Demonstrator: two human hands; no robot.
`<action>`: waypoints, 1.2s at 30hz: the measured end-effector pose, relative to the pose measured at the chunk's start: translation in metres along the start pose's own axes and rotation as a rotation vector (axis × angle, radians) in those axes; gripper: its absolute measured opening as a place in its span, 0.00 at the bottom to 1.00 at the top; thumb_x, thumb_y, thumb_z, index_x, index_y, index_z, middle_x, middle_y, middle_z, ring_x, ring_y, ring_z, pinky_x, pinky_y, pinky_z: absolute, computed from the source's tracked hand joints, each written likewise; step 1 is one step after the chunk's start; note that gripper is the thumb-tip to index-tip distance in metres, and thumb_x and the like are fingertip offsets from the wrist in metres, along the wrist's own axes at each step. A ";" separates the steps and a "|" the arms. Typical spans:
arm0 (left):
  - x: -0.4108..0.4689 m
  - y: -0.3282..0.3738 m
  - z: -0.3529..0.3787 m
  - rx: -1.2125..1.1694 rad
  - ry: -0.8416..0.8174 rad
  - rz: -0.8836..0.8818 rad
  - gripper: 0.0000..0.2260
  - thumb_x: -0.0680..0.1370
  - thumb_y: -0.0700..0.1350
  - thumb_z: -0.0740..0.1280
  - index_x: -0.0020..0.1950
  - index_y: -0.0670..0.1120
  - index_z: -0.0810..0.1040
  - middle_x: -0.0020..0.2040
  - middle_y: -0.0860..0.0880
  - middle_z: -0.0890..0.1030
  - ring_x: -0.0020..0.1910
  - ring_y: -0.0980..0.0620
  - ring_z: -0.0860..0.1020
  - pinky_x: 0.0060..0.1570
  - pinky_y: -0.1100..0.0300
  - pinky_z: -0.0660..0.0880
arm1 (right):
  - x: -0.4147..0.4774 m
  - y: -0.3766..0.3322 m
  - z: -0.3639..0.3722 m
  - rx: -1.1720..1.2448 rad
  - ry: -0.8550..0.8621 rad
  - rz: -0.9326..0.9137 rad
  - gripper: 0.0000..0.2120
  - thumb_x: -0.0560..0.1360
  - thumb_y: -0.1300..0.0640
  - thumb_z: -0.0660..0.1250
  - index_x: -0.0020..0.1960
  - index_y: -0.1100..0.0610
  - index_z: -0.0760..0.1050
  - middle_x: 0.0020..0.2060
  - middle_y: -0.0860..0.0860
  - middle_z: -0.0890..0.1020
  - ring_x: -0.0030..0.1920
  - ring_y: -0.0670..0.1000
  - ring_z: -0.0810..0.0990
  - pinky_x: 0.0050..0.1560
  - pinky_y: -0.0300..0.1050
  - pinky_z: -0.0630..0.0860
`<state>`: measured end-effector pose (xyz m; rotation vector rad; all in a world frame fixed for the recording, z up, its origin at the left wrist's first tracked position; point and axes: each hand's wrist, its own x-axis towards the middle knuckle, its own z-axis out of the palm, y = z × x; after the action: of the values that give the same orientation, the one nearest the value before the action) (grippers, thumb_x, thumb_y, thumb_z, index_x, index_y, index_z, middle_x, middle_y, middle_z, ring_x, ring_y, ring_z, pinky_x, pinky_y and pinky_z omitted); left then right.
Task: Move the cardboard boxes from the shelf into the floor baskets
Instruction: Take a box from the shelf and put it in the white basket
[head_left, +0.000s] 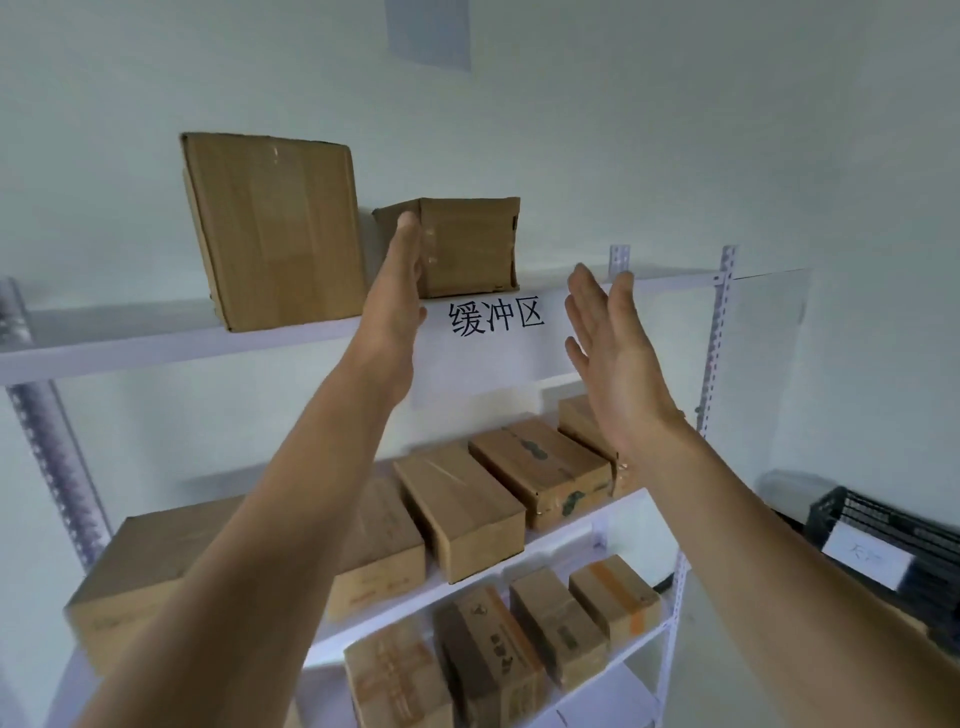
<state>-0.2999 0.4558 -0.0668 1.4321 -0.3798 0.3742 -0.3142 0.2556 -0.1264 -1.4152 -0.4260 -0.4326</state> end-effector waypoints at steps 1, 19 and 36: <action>0.009 0.002 0.004 0.007 0.011 -0.005 0.31 0.88 0.66 0.52 0.88 0.54 0.59 0.87 0.56 0.63 0.85 0.56 0.60 0.85 0.44 0.56 | 0.012 0.002 -0.005 0.003 -0.016 -0.007 0.33 0.85 0.32 0.42 0.86 0.44 0.55 0.84 0.40 0.60 0.83 0.40 0.57 0.86 0.54 0.50; 0.165 -0.016 0.014 0.287 0.188 -0.173 0.36 0.86 0.72 0.49 0.88 0.52 0.61 0.84 0.51 0.68 0.78 0.49 0.70 0.62 0.57 0.62 | 0.266 0.023 -0.029 -0.044 -0.235 0.189 0.49 0.78 0.22 0.39 0.86 0.55 0.54 0.85 0.50 0.58 0.85 0.47 0.55 0.85 0.54 0.50; 0.166 -0.008 0.020 0.067 0.310 -0.040 0.36 0.83 0.75 0.52 0.59 0.46 0.83 0.60 0.50 0.87 0.70 0.47 0.80 0.82 0.42 0.63 | 0.290 0.018 -0.036 0.298 -0.407 0.166 0.42 0.77 0.20 0.46 0.56 0.55 0.80 0.40 0.48 0.85 0.44 0.49 0.86 0.53 0.53 0.80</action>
<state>-0.1502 0.4391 0.0055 1.4174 -0.0880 0.5710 -0.0572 0.2116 0.0073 -1.2322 -0.6661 0.0590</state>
